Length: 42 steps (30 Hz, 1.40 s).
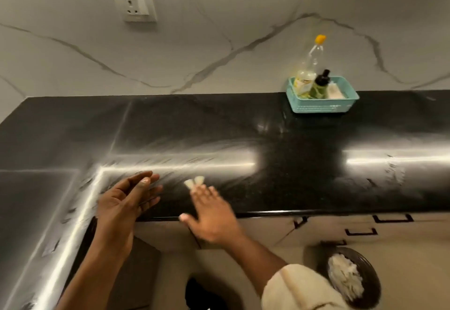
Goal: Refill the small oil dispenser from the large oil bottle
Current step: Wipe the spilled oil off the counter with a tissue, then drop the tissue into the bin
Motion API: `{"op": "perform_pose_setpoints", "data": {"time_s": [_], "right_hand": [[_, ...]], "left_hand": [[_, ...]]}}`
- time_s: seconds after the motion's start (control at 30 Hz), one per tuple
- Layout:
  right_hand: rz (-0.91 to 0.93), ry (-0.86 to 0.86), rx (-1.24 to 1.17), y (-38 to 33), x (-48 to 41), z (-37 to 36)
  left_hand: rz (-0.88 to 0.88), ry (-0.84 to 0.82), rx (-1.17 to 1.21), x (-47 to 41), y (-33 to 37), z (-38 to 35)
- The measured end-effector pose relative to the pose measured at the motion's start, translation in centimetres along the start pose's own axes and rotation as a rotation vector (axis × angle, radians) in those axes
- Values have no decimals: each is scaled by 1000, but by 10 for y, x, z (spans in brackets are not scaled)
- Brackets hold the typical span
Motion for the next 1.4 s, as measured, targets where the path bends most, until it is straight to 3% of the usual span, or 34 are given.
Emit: {"op": "perform_pose_setpoints", "data": {"time_s": [0.17, 0.27, 0.37, 0.53, 0.63, 0.77, 0.97, 1.2, 1.4], "right_hand": [[-543, -8, 61, 211, 102, 3], [-727, -63, 8, 278, 165, 9], [-854, 22, -229, 287, 189, 31], [-996, 331, -820, 287, 212, 59], [-965, 455, -1278, 275, 227, 69], [-837, 524, -1521, 257, 248, 99], [-718, 653, -1471, 253, 280, 137], [-976, 730, -1141, 297, 332, 136], [-1173, 719, -1030, 343, 385, 117]], "left_hand": [[54, -53, -15, 18, -26, -21], [83, -79, -35, 29, -38, -37], [99, -124, -44, 38, -45, -61], [113, -229, -75, 53, -56, -114], [148, -310, -118, 67, -71, -151], [223, -469, -166, 101, -103, -211], [427, -738, -269, 167, -151, -303], [438, -899, -350, 202, -188, -380], [453, -995, -353, 195, -230, -451]]}}
Point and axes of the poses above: each hand's wrist, its own x-axis away from the middle knuckle, its own z-axis out of the back of the hand, y = z × x, the point moved 5 cm from there along -x, towards the middle knuckle, and after that the axes turned 15 degrees about x, right-handed, at the moved point
